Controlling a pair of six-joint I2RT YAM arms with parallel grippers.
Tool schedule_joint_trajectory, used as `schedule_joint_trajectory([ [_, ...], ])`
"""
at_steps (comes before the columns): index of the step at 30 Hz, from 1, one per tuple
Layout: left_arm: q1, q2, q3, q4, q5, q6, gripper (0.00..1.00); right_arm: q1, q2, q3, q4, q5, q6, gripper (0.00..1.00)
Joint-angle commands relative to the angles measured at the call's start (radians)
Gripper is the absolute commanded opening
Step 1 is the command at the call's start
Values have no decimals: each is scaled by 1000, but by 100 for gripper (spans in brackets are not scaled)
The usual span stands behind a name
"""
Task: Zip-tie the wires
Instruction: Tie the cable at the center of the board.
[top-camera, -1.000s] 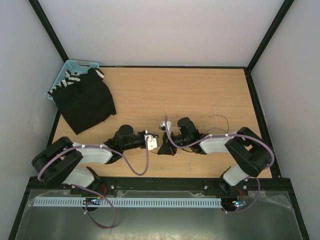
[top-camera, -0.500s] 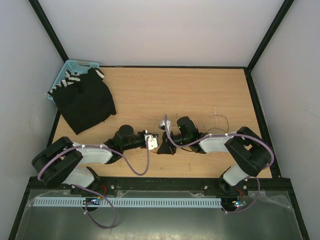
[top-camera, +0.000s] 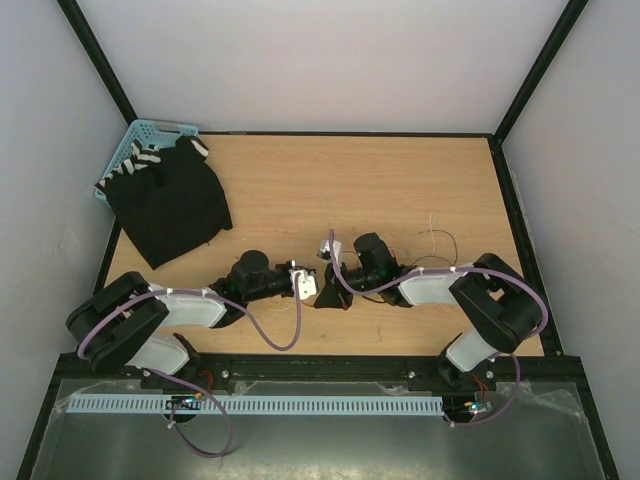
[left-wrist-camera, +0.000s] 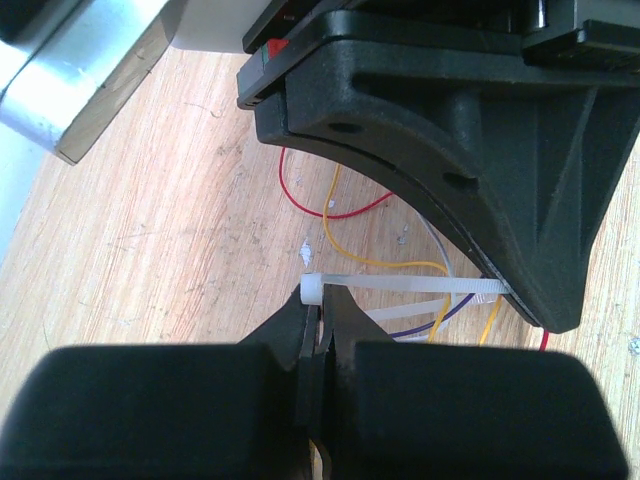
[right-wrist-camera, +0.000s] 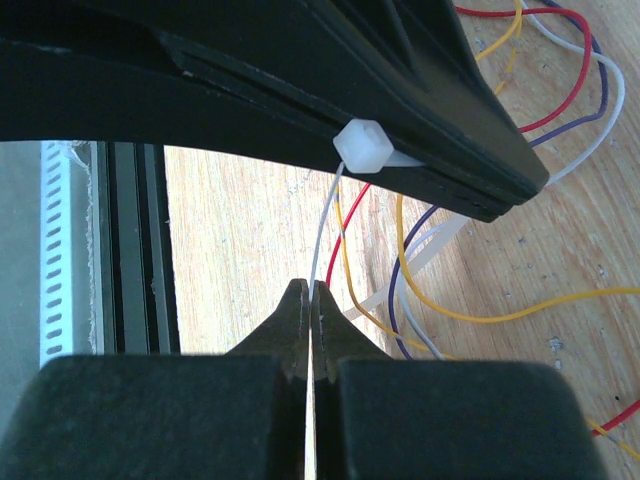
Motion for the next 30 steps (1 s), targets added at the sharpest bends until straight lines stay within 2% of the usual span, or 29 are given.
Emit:
schedule_joint_trajectory([
  [1, -7, 8, 20, 21, -9, 5, 0, -2, 6, 12, -21, -27, -12, 0],
  [30, -17, 12, 17, 20, -24, 13, 0, -1, 19, 25, -30, -24, -14, 0],
])
